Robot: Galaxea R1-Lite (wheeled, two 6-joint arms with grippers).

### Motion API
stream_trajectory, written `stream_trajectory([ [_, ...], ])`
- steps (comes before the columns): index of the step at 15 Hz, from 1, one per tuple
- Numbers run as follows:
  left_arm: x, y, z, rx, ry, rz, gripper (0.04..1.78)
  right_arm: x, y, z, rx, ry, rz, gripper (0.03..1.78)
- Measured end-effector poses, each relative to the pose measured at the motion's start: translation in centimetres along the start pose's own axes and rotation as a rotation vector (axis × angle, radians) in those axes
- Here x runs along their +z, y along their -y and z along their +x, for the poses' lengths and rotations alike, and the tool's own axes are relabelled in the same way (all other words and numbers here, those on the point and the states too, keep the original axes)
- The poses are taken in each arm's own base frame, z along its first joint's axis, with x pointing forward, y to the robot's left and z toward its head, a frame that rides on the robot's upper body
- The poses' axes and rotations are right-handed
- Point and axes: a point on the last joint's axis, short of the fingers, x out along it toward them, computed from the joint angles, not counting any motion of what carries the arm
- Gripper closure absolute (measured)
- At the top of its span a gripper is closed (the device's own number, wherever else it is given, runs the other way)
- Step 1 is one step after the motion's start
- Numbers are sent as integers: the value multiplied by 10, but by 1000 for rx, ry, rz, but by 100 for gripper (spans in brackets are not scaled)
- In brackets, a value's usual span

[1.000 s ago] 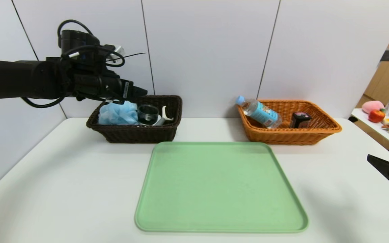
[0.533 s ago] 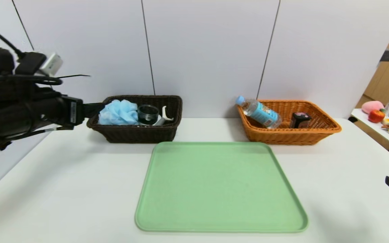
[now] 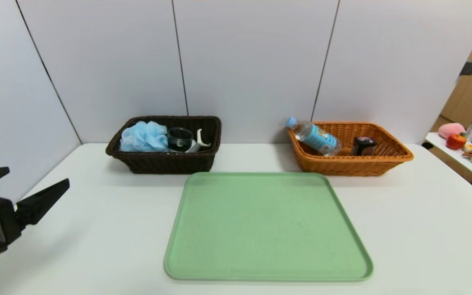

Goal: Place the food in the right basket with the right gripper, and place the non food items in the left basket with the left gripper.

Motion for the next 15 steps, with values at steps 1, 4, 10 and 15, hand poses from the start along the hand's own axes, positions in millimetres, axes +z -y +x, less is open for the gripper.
stream_trajectory([
  [1,-8,1,-10,1,4,-5,13,-7,-1,-7,39,-2,-8,11],
  [4,-26,1,-33,24,35,-11,13,-16,-2,-20,89,35,-28,11],
  [10,-66,3,-65,74,76,-18,13,-38,-3,-27,96,85,-32,11],
  [15,-105,9,-91,93,34,-46,13,-58,-5,-28,93,91,-58,10],
])
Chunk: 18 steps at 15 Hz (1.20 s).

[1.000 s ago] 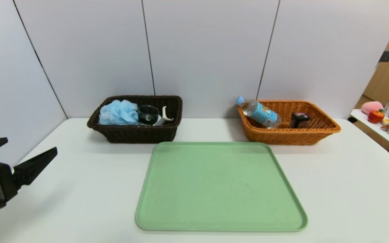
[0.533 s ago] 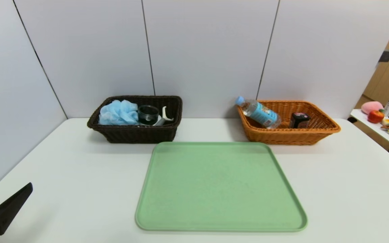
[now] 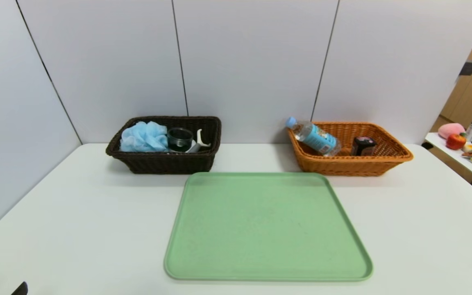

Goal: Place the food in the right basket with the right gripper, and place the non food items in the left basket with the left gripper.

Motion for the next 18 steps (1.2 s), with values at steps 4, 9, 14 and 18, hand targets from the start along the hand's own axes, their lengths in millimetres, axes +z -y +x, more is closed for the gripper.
stream_trajectory([
  [4,-23,2,-20,-30,-15,-10,13,-13,-2,-2,-9,43,-38,10],
  [9,-30,3,-32,-65,50,0,13,-12,-1,2,-40,154,-52,10],
  [14,-39,4,-33,-85,64,10,13,-26,0,17,-59,155,-65,10],
  [18,-47,5,-32,-103,57,9,13,-31,1,26,-98,232,-69,10],
])
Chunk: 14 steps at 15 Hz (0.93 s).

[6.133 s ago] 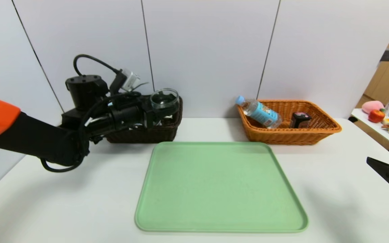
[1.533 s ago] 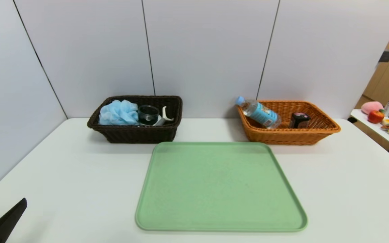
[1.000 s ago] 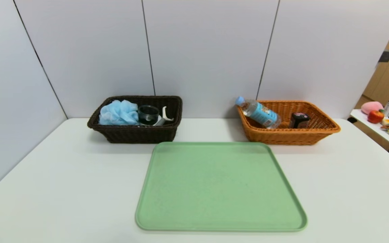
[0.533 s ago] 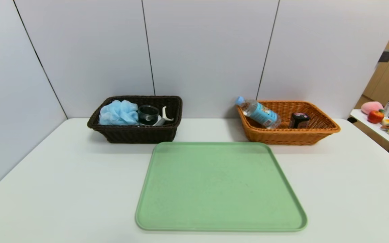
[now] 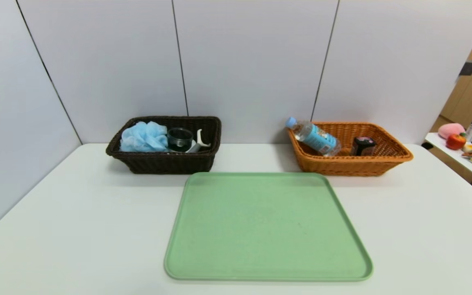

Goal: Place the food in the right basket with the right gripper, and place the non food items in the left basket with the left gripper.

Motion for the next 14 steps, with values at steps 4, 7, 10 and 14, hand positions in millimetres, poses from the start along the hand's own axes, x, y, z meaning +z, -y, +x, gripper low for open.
stream_trajectory([
  [4,-2,0,1,13,-4,50,13,-2,0,1,-1,-9,5,10],
  [7,-7,0,3,12,-5,115,13,-2,0,1,-8,-11,18,10],
  [10,-9,0,4,18,-7,71,13,-3,1,1,-40,-14,112,10],
  [14,-10,-1,4,72,-12,-62,13,-2,1,1,-50,-12,169,10],
])
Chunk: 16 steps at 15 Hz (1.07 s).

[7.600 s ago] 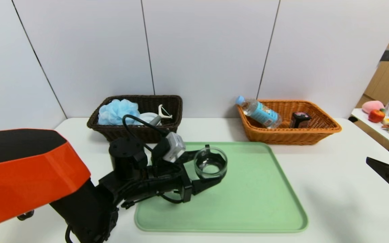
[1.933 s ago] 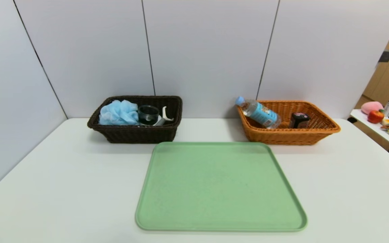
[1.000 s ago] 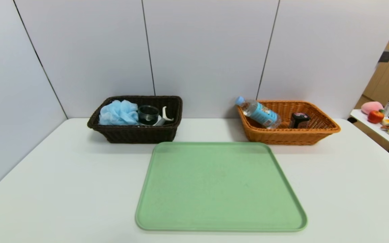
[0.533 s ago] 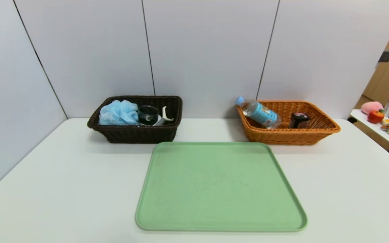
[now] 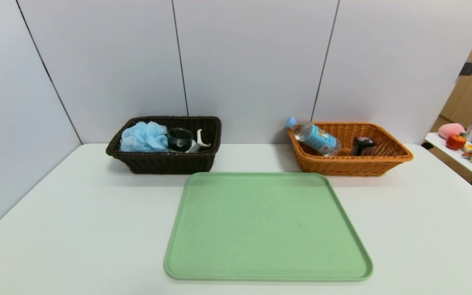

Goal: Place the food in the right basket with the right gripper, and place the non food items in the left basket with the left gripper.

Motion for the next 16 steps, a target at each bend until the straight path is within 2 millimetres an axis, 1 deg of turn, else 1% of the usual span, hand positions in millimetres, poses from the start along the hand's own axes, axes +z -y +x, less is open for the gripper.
stream_trajectory([
  [2,0,0,0,10,1,-22,13,0,0,0,0,1,1,10],
  [16,0,0,0,10,4,-23,13,0,0,0,-1,-1,-1,10],
])
